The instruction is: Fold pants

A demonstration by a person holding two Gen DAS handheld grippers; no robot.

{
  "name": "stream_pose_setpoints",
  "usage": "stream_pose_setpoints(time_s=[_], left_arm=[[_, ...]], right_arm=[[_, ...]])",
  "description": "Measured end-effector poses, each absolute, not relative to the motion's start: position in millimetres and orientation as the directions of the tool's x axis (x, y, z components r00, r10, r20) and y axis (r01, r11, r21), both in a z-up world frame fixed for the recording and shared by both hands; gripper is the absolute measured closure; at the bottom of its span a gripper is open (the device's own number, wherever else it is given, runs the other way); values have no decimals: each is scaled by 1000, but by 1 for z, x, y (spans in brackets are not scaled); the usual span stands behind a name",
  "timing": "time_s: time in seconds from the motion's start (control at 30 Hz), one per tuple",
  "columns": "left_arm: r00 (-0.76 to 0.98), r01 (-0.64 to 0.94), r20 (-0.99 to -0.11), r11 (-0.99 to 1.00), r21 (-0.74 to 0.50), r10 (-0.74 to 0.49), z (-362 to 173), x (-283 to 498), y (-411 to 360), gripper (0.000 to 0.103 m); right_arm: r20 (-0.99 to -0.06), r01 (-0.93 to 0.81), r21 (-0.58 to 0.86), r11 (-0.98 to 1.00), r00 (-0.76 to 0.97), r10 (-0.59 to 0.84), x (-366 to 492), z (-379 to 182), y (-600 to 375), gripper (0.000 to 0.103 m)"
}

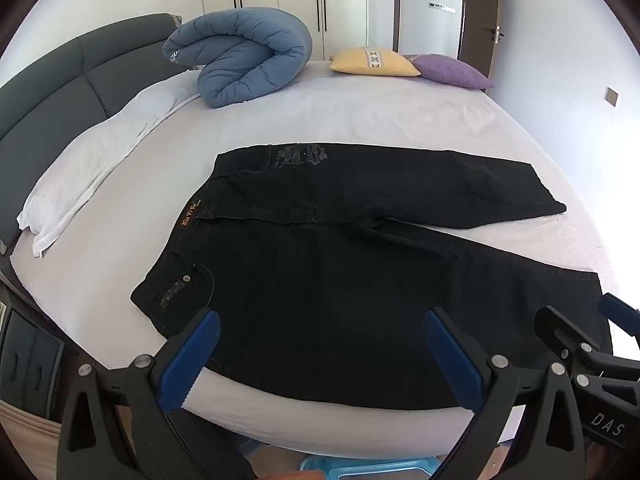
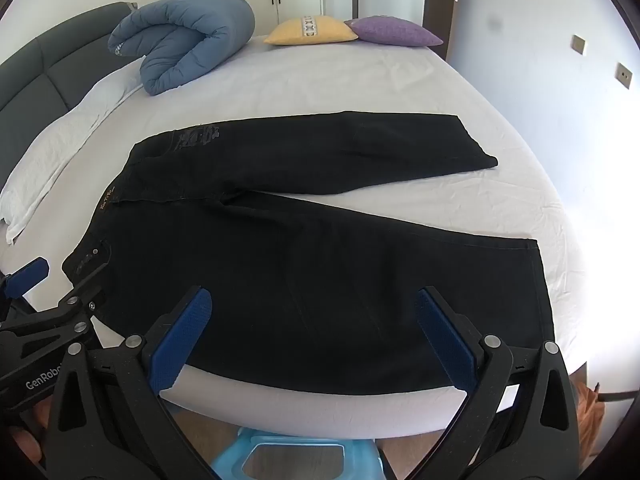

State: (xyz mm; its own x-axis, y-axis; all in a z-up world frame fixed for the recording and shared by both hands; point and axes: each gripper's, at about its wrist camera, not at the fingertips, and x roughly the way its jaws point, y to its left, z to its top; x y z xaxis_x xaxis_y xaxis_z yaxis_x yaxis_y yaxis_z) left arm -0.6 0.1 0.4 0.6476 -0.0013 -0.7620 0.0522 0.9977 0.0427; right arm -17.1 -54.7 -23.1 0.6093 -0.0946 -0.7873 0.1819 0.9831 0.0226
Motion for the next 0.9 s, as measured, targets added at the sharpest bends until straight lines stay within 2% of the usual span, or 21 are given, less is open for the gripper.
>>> stream_pose_setpoints(time_s=[0.9], left_arm=[[637, 47, -771, 998, 36, -3, -7, 0, 5, 0]], right_arm=[[-793, 183, 33, 983, 603, -85, -20, -28, -55, 0]])
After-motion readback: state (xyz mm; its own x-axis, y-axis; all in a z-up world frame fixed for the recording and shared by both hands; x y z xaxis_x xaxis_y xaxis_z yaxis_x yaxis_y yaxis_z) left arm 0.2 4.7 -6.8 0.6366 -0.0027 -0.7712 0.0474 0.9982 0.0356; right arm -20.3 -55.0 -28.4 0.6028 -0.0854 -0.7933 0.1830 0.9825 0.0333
